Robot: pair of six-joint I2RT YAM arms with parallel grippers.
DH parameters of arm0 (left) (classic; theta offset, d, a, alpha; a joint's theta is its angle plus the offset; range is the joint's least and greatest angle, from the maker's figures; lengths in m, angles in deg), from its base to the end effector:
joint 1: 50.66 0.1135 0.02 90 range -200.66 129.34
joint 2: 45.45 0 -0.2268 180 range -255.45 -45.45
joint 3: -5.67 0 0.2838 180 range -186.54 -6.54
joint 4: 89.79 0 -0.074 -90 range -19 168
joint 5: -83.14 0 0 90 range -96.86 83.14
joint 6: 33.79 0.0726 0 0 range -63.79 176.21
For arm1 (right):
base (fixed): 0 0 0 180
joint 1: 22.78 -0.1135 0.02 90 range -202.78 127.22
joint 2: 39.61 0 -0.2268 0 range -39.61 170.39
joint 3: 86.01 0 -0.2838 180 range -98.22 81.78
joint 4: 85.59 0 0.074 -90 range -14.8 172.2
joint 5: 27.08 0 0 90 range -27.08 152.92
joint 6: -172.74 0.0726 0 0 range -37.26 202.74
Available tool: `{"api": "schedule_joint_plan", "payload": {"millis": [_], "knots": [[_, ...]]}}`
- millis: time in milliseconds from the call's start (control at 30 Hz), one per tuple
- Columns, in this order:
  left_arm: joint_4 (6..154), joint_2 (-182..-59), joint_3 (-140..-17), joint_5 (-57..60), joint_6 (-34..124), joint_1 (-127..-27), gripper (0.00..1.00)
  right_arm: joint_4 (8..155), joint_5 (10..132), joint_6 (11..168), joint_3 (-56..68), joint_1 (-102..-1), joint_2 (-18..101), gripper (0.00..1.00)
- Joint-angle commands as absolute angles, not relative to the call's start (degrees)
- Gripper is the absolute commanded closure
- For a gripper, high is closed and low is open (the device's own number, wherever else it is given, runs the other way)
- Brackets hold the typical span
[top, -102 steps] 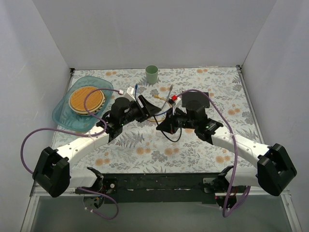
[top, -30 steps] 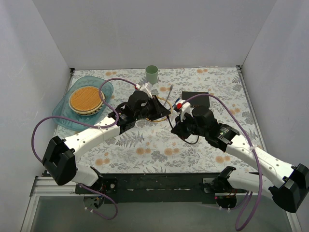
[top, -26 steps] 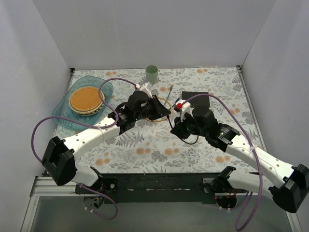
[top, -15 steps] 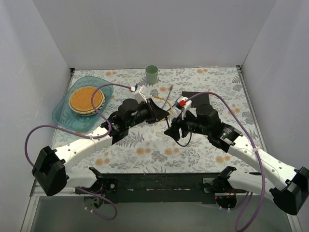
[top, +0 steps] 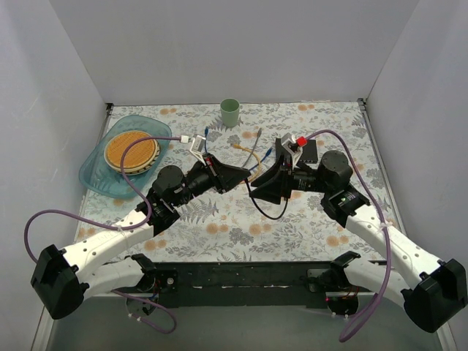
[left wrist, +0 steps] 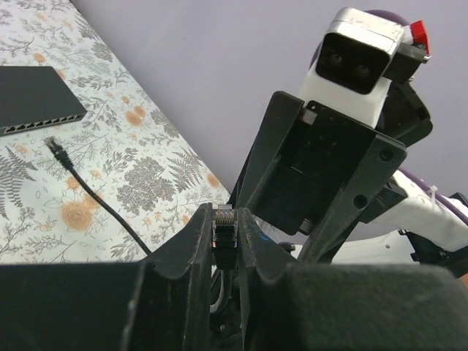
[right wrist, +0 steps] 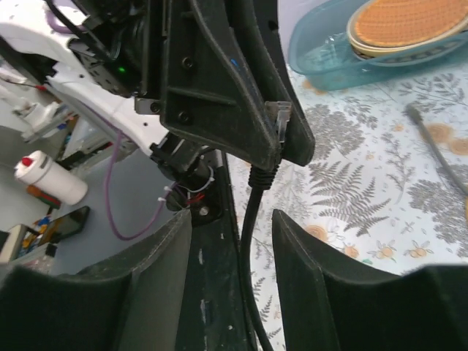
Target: Insert the plug into the switch port
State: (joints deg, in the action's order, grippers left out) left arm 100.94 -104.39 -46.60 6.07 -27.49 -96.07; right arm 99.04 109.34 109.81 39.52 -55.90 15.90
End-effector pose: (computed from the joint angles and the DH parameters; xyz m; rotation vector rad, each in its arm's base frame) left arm 0.2196 -0.2459 0.2851 -0.3943 1.8221 -1.8841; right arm 0.2218 0.2075 0.3031 -0.7934 1.5200 1.4114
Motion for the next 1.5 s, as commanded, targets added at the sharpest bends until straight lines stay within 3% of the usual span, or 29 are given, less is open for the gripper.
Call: {"api": "schedule_joint_plan", "payload": {"millis": [0, 167, 433, 567, 933, 1067, 1167, 1200, 1300, 1333, 1400, 1467], "knots": [[105.07, -103.99, -46.18, 8.96, -26.41, -96.28, 1.0, 111.1, 116.36, 117.88, 41.08, -55.82, 16.64, 0.47], [105.16, -104.95, -46.71, 10.01, -26.32, -96.28, 1.0, 112.61, 115.31, 119.65, 41.17, -55.82, 17.87, 0.54], [105.86, -105.04, -46.8, 11.33, -26.06, -96.28, 1.0, 115.85, 113.64, 121.58, 41.52, -55.73, 19.89, 0.55], [105.69, -104.69, -46.97, 11.33, -25.88, -96.28, 1.0, 116.3, 112.76, 122.28, 41.0, -55.82, 21.03, 0.7], [107.62, -105.31, -46.01, 13.09, -25.35, -96.28, 1.0, 120.69, 109.42, 124.39, 41.52, -55.47, 22.18, 0.79], [107.27, -105.31, -45.66, 12.56, -24.56, -96.28, 1.0, 120.78, 109.24, 124.66, 41.61, -54.59, 22.26, 0.99], [106.39, -105.22, -45.57, 11.42, -23.77, -96.28, 1.0, 120.78, 109.07, 124.66, 42.23, -53.37, 22.18, 0.99], [105.69, -105.04, -45.57, 11.07, -23.33, -96.28, 0.97, 119.74, 108.98, 124.49, 42.31, -52.93, 22.09, 0.99], [102.37, -104.34, -46.0, 7.39, -22.28, -96.28, 0.41, 113.62, 107.84, 121.42, 42.05, -49.42, 22.0, 0.99], [101.13, -104.17, -46.18, 5.55, -22.01, -96.28, 0.17, 112.1, 106.97, 120.45, 41.96, -46.71, 21.91, 0.99], [96.05, -103.9, -47.49, -1.3, -21.84, -96.28, 0.02, 105.1, 105.47, 116.68, 41.53, -43.45, 22.18, 0.99], [92.26, -104.6, -49.25, -9.01, -21.14, -96.28, 0.02, 99.36, 101.0, 112.9, 39.95, -38.7, 23.32, 0.99]]}}
